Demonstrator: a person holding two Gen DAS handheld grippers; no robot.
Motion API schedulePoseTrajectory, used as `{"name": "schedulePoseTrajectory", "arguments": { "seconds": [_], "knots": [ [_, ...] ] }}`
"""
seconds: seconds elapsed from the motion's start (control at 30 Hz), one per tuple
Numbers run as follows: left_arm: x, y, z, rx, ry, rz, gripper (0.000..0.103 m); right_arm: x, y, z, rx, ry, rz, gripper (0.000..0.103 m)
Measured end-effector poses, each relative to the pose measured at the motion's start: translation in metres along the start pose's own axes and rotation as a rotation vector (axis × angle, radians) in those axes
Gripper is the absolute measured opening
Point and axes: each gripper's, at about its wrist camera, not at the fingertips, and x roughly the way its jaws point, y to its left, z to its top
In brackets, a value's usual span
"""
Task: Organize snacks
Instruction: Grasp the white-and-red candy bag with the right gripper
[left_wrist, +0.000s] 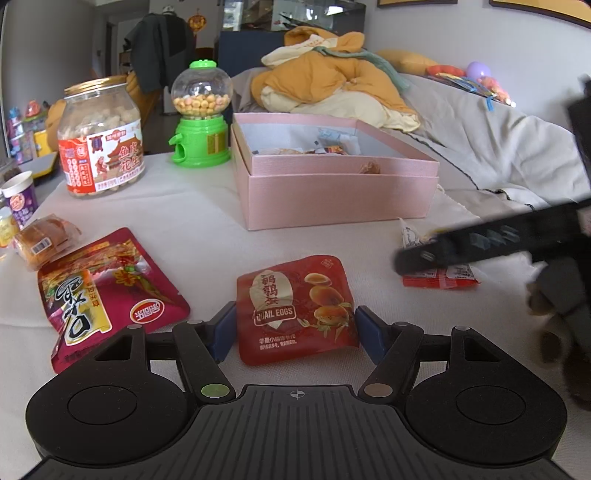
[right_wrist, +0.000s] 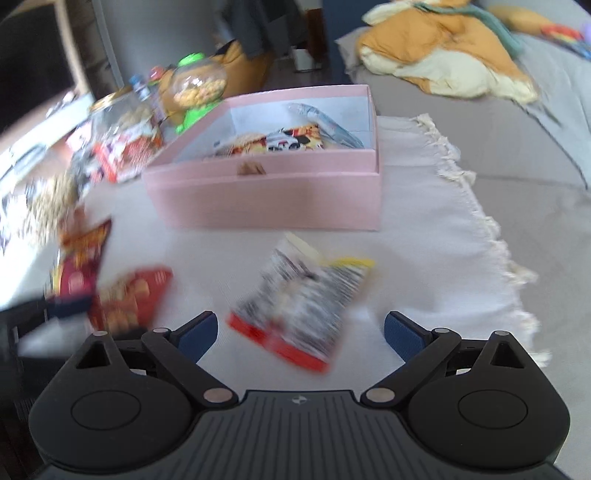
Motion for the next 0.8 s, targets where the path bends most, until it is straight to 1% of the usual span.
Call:
{"name": "schedulePoseTrajectory", "arguments": {
  "seconds": [0.07, 0.2, 0.23, 0.27, 0.3, 0.37, 0.43, 0.5, 0.57, 0.8],
  "knots": [
    [0.0, 0.0, 0.0, -0.001, 0.0, 0.0, 0.073, 0.009, 0.011, 0.006, -0.001, 0.005, -0.039, 0.099],
    [0.0, 0.0, 0.0, -0.001, 0.0, 0.0, 0.073, 0.02, 0.028, 0.006, -0.103, 0.008, -0.11, 0.098],
    [0.0, 0.0, 0.0, -0.001, 0.0, 0.0, 0.073, 0.018, 0.029, 0.004, -0.12, 0.0, -0.116, 0.093],
    [0.0, 0.0, 0.0, -0.001, 0.0, 0.0, 0.073, 0.014, 0.028, 0.002, -0.134, -0.006, -0.108, 0.085],
    [0.0, 0.0, 0.0, 0.0, 0.0, 0.0, 0.073, 0.01, 0.026, 0.0, -0.143, -0.007, -0.099, 0.08],
    [0.0, 0.0, 0.0, 0.0, 0.0, 0.001, 0.073, 0.0, 0.021, 0.0, -0.146, 0.007, -0.074, 0.063],
    [0.0, 0.0, 0.0, 0.003, 0.0, 0.004, 0.073, -0.009, 0.012, 0.001, -0.129, 0.028, -0.028, 0.055],
    [0.001, -0.001, 0.0, 0.01, 0.002, 0.011, 0.073, -0.018, 0.002, 0.002, -0.094, 0.046, 0.021, 0.054],
    [0.001, -0.003, 0.0, 0.021, 0.005, 0.02, 0.073, -0.027, -0.004, 0.001, -0.071, 0.042, 0.041, 0.054],
    [0.003, -0.005, 0.0, 0.033, 0.007, 0.034, 0.073, -0.061, -0.014, 0.002, -0.071, -0.035, 0.079, 0.054]
  ]
}}
